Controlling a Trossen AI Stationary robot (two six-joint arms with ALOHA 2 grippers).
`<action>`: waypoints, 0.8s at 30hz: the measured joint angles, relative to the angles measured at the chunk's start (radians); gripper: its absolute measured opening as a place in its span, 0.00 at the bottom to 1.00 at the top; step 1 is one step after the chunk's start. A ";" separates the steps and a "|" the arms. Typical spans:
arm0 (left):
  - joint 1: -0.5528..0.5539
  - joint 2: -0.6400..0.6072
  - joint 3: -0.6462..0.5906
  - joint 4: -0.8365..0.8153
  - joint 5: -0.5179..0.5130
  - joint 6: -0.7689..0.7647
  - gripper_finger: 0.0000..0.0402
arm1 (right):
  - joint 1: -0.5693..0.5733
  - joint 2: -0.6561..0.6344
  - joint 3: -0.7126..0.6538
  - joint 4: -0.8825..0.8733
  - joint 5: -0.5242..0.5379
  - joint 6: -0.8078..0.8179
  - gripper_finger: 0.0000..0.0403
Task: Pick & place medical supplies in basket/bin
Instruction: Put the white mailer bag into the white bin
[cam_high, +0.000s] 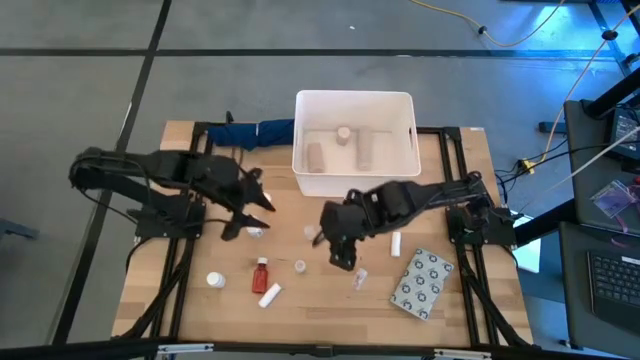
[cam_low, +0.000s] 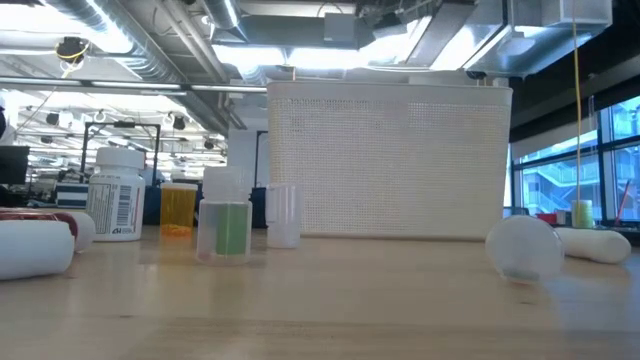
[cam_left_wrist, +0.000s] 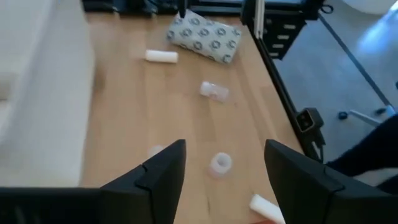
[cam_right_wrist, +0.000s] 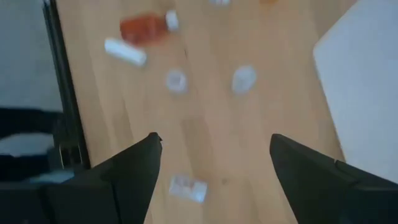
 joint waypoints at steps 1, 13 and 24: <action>-0.014 0.017 0.000 0.007 -0.007 -0.012 0.52 | 0.015 0.000 -0.010 -0.010 0.000 0.000 0.74; -0.205 0.193 0.000 0.020 -0.248 -0.239 0.47 | 0.217 -0.107 -0.264 -0.031 0.054 0.186 0.74; -0.296 0.256 0.000 -0.013 -0.425 -0.473 0.45 | 0.344 -0.354 -0.717 0.347 0.170 0.335 0.74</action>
